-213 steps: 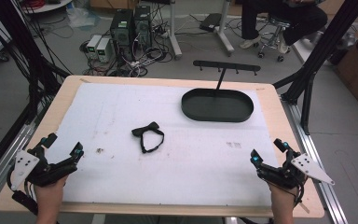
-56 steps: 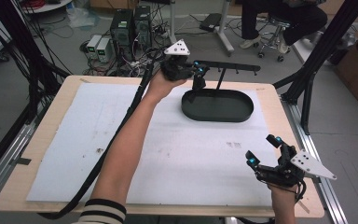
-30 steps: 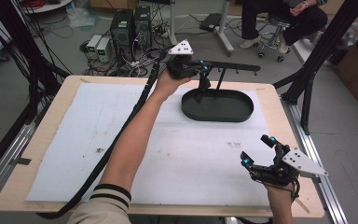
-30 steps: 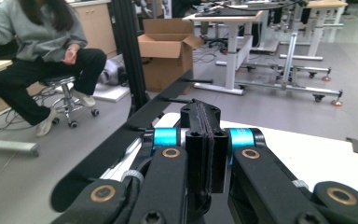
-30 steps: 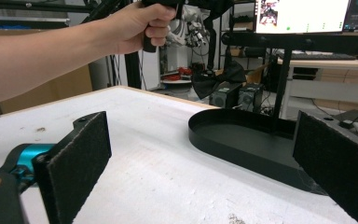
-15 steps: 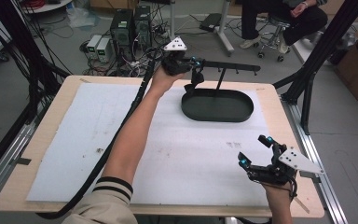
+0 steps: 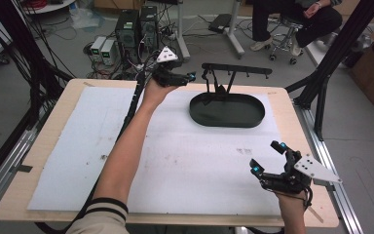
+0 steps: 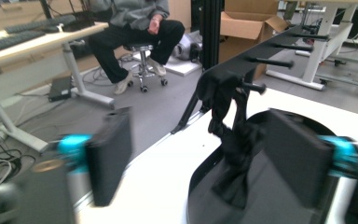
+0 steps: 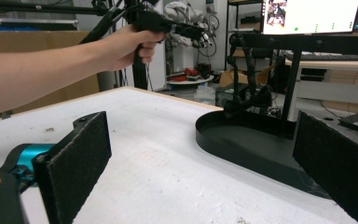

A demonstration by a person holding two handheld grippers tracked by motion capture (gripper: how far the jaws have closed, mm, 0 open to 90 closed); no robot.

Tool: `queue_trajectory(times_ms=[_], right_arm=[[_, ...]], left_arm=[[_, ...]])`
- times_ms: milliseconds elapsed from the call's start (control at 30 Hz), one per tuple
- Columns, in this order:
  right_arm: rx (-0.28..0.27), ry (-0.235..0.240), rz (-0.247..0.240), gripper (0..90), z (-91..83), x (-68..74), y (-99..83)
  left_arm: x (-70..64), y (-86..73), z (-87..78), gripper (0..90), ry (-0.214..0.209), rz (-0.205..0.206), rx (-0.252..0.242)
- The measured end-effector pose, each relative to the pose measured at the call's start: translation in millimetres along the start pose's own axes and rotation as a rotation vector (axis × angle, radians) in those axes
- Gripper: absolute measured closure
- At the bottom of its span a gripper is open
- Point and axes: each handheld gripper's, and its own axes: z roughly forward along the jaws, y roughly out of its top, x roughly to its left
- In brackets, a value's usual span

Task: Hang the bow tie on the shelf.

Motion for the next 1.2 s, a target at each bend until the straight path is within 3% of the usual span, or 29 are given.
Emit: queue_trajectory(times_ms=[67,267,367,533,633,867,1033,1200], right_arm=[[-0.003,-0.001,0.006,3.8,-0.7,0.4,0.5],[-0.021,-0.01,0.01,3.8,-2.2,-0.7,0.3],[-0.031,-0.019,0.019,3.8,-3.5,-1.6,-0.3],[-0.054,-0.028,0.017,3.8,-7.0,-1.5,2.7],[-0.061,-0.038,0.016,3.7,-10.1,-1.0,4.6],[-0.076,-0.088,0.01,3.6,-19.4,-5.3,6.7],[-0.081,-0.113,0.015,3.6,-23.9,-8.5,6.5],[-0.078,-0.128,-0.007,3.6,-25.1,-6.0,7.8]], left_arm=[[-2.0,-1.4,-14.6,18.4,0.004,-0.001,-0.021],[-12.0,-3.8,-72.0,15.9,0.043,-0.005,-0.074],[-17.7,-8.5,-112.4,14.0,0.09,-0.005,-0.111],[-25.2,-22.5,-175.4,12.7,0.168,0.011,-0.123],[-29.9,-33.1,-217.7,12.4,0.21,-0.001,-0.148],[-44.6,-54.4,-292.7,12.2,0.287,0.017,-0.175],[-48.7,-76.7,-326.5,12.2,0.324,-0.01,-0.198],[-54.5,-101.3,-349.3,12.2,0.373,-0.04,-0.262]])
